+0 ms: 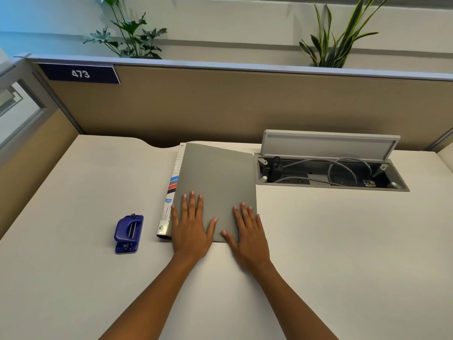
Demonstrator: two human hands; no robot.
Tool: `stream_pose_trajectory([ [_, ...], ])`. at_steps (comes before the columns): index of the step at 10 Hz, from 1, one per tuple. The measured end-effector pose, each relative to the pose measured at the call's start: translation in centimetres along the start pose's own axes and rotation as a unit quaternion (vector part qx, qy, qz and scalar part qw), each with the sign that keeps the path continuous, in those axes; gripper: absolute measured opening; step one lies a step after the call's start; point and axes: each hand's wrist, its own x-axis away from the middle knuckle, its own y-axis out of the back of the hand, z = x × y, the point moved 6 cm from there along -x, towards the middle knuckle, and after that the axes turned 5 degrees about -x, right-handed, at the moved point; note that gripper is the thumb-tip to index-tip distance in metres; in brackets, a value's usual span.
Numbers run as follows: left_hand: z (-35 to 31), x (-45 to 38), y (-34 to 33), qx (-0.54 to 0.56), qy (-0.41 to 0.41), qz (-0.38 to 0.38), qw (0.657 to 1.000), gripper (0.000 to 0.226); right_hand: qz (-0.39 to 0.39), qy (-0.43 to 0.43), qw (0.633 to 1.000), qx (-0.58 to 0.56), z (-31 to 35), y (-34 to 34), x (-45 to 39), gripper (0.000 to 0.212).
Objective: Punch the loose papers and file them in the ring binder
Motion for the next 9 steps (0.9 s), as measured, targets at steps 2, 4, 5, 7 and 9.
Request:
stream_pose_trajectory([
  [2,-0.4,-0.2,-0.5,-0.014,0.018,0.016,1.000,0.080,0.025,0.028,0.999,0.039,-0.8,0.3,-1.2,0.076],
  [4,-0.4,-0.2,-0.6,-0.022,0.026,0.007,0.999,0.081,0.048,0.038,0.996,0.062,-0.9,0.6,-1.7,0.075],
  [5,-0.5,-0.1,-0.5,-0.028,0.017,0.010,0.999,0.081,0.056,0.034,0.996,0.062,-0.7,0.8,-1.5,0.077],
  [7,-0.6,0.0,0.4,-0.017,0.027,0.023,0.999,0.082,0.076,0.023,0.996,0.029,0.0,1.6,-1.7,0.090],
  [9,-1.0,2.2,2.2,0.051,0.006,0.012,0.999,0.091,0.016,-0.012,0.999,-0.028,0.7,4.2,0.2,0.091],
])
